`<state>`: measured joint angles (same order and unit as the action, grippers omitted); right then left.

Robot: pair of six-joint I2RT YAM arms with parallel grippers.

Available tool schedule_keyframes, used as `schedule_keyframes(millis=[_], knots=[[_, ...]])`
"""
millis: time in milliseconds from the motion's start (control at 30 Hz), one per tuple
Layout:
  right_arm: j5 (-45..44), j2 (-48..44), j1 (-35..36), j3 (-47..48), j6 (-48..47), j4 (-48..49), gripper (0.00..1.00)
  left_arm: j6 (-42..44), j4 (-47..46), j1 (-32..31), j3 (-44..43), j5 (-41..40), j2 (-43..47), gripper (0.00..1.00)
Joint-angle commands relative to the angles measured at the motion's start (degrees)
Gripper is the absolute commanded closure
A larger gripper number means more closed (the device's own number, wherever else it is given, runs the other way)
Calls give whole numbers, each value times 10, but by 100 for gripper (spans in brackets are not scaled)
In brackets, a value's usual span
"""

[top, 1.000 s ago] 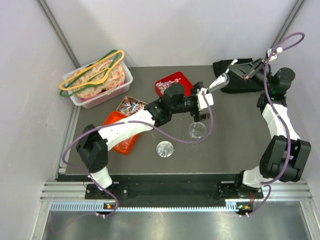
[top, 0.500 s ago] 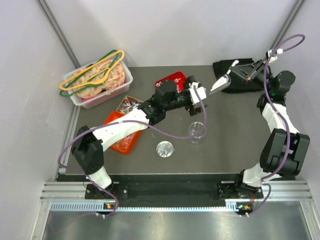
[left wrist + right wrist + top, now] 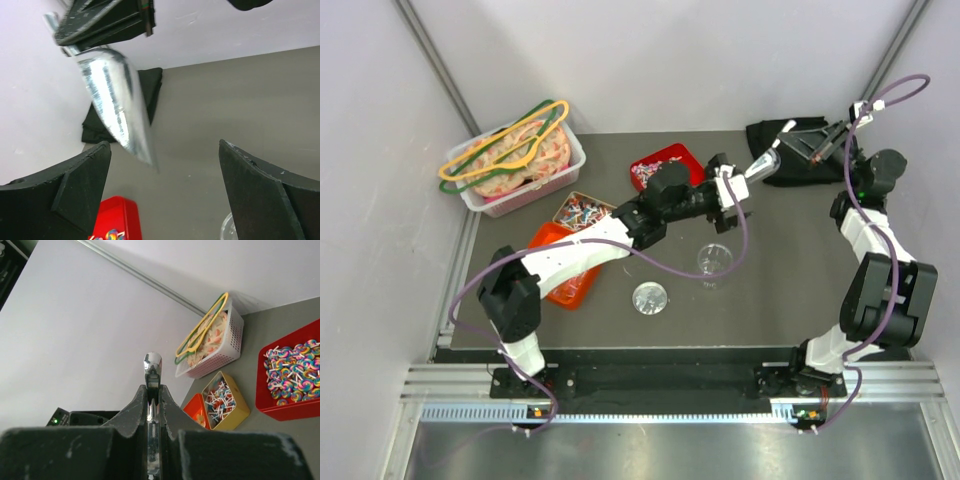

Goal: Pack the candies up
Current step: Pick up the spatula from the center of the board.

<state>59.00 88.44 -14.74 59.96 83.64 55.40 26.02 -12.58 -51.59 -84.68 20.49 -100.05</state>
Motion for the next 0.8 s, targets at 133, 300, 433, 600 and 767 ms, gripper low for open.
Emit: schedule_keyframes(millis=[133,300,433,600,767], knots=[[-8,8,5,-3,28,76,100,-15,-41,-13,-54,3,-30,13],[-5,15,5,-10,36,92,100,-14,-62,-17,-65,-13,-41,35],[-8,23,7,-11,50,108,100,-9,-74,-19,-71,-24,-45,56],[-9,23,10,-12,55,114,100,-6,-78,-21,-70,-29,-48,63],[-2,28,10,-16,54,122,100,-1,-85,-24,-69,-38,-51,73]])
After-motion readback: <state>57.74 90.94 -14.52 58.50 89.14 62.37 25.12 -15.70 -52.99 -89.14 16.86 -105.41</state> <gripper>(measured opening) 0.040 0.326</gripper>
